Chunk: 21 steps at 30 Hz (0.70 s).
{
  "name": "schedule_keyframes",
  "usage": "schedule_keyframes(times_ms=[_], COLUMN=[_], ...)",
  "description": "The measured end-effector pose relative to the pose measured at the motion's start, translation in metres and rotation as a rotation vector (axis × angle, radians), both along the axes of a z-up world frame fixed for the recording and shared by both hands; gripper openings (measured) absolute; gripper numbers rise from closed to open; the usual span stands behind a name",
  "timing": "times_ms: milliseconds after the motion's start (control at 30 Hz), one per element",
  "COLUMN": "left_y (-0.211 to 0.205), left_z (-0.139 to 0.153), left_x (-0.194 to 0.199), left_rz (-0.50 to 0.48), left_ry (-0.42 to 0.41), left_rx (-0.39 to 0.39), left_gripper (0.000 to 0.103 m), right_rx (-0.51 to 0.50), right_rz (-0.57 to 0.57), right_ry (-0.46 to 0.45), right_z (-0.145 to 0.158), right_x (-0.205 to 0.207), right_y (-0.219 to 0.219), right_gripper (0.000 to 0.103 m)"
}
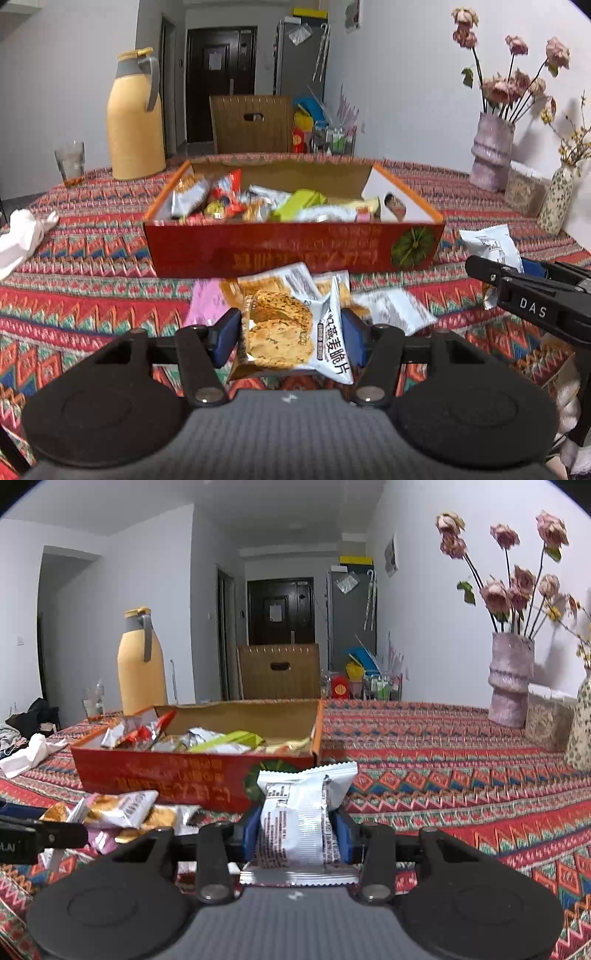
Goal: Organize snacks
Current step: 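Carry both packets over the box and open both tools to drop them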
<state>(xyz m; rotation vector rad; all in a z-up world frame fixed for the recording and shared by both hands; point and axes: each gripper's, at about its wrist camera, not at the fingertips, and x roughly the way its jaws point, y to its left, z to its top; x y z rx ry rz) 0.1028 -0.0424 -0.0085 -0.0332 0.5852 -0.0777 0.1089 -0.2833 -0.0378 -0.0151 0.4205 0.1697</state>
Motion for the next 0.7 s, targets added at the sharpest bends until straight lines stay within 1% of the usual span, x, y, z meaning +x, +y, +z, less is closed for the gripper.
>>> schedule_keyframes(times_ms=[367, 700], left_y=[0.016, 0.028], left_z=[0.032, 0.064], left_x=[0.025, 0.071], left_rz=[0.016, 0.033], left_ry=[-0.089, -0.173], left_rx=[-0.009, -0.011], left_gripper=[0.059, 0.06], right_rx=[-0.019, -0.021], right_rz=[0.01, 0.004], right_ry=[-0.058, -0.052], right_z=[0.035, 0.05], right_x=[0.025, 0.066], right_y=[0.021, 0.041], right_gripper=[0.041, 0.041])
